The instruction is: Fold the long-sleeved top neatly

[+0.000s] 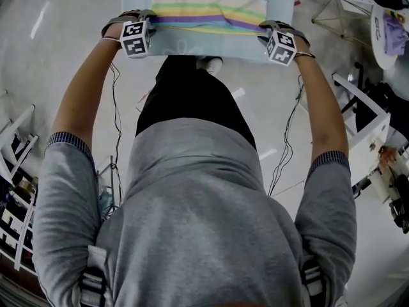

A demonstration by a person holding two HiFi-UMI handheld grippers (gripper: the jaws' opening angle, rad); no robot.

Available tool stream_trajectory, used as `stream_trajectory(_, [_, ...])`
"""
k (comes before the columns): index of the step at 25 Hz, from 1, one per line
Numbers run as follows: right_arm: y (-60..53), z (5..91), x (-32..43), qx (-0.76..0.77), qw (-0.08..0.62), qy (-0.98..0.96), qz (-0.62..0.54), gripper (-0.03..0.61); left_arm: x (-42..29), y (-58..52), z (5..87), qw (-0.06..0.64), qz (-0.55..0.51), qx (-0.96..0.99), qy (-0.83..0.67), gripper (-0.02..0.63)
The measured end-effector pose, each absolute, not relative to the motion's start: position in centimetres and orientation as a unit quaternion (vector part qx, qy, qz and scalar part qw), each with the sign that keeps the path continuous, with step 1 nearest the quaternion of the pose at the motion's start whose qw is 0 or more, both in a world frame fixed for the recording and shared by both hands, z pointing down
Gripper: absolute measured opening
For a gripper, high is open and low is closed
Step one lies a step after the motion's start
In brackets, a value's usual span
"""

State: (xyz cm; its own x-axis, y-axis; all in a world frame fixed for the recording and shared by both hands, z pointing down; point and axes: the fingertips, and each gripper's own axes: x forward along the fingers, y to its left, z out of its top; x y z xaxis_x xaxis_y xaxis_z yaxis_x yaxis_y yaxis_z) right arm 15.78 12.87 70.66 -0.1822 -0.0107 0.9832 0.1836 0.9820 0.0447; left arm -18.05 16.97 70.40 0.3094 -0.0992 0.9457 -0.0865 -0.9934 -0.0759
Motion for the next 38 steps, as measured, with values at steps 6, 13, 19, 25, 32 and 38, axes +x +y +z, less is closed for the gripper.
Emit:
stream_trajectory(6, [12.4, 71.0, 16.1, -0.063, 0.639, -0.763, -0.07, 0.135, -18.1, 16.9, 70.3, 0.004, -0.582, -0.812, 0.044, 0.181])
stream_trajectory(13, [12.5, 71.1, 16.0, -0.07, 0.639, -0.764, -0.059, 0.132, -18.2, 16.8, 70.4, 0.001, -0.579, -0.815, 0.031, 0.15])
stream_trajectory(19, [12.1, 71.0, 15.9, -0.069, 0.633, -0.769, -0.054, 0.044, -18.3, 16.8, 70.2, -0.01, -0.561, -0.827, 0.024, 0.091])
stream_trajectory(25, [12.0, 70.6, 16.1, -0.081, 0.641, -0.761, -0.053, 0.025, -19.2, 16.4, 69.7, -0.04, -0.55, -0.833, 0.042, 0.041])
stream_trajectory(32, [12.5, 67.4, 16.9, -0.073, 0.629, -0.773, -0.026, 0.023, -19.9, 16.8, 66.3, -0.086, -0.52, -0.847, 0.065, 0.038])
stream_trajectory(38, [13.6, 64.5, 18.0, -0.06, 0.621, -0.781, -0.035, 0.023, -18.7, 18.7, 63.2, -0.096, -0.509, -0.851, 0.082, 0.038])
